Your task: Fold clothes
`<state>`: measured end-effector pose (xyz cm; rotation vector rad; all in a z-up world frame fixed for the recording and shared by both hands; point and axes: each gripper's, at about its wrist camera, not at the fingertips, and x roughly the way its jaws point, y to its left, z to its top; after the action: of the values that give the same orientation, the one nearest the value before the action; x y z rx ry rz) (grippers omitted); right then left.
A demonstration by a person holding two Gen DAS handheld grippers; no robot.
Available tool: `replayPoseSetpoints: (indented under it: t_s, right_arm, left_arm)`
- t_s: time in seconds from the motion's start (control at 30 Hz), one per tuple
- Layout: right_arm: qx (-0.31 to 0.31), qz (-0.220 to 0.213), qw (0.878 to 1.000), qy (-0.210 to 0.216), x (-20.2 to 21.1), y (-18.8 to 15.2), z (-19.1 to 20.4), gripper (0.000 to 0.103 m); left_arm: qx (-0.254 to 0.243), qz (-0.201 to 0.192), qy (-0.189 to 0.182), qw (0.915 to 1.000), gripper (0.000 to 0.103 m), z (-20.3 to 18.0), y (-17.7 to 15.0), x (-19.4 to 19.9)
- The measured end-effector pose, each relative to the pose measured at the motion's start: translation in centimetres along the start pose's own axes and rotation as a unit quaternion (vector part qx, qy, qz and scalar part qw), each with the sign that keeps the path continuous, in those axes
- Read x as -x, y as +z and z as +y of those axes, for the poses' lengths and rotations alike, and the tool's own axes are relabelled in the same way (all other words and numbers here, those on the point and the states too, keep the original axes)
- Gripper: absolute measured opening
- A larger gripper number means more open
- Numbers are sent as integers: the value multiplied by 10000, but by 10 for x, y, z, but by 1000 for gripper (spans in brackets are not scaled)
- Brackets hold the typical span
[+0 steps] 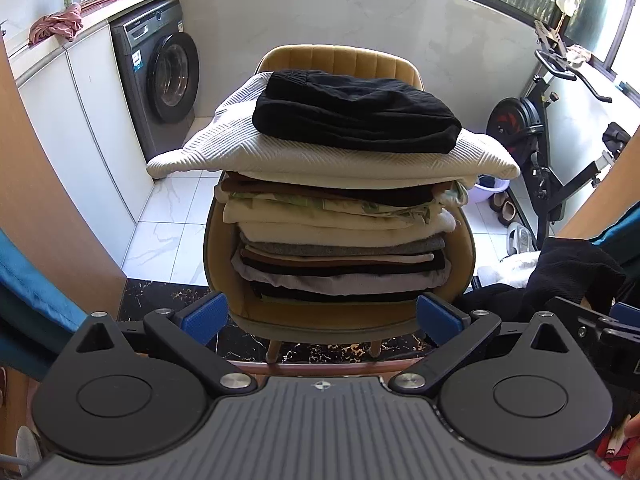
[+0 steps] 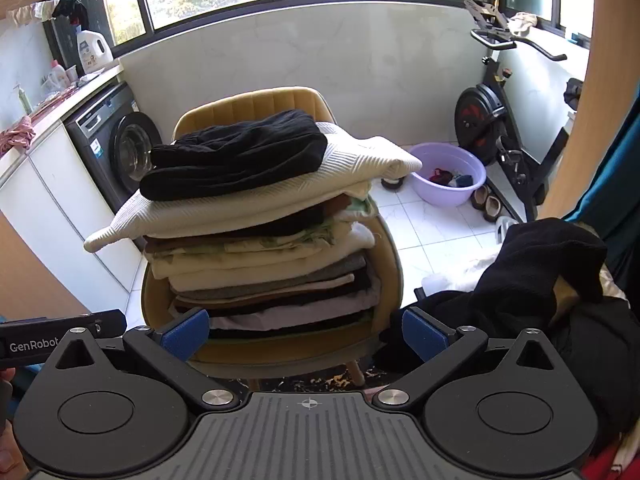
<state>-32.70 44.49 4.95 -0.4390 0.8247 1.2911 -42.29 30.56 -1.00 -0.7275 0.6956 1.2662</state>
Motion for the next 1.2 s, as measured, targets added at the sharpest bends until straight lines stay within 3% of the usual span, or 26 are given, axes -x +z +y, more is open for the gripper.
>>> replayPoseSetpoints:
  t_s: [0.33,1.2]
  right_arm:
    - [-11,69,10000,-54,7,-14,18,102]
    - [-119,83,9998,-131,11,-24,19,102]
  left_arm:
    - [-122,118,5,9999,102,9,-6,1]
    - [-245,522,172,9982,102,7,-14,-7]
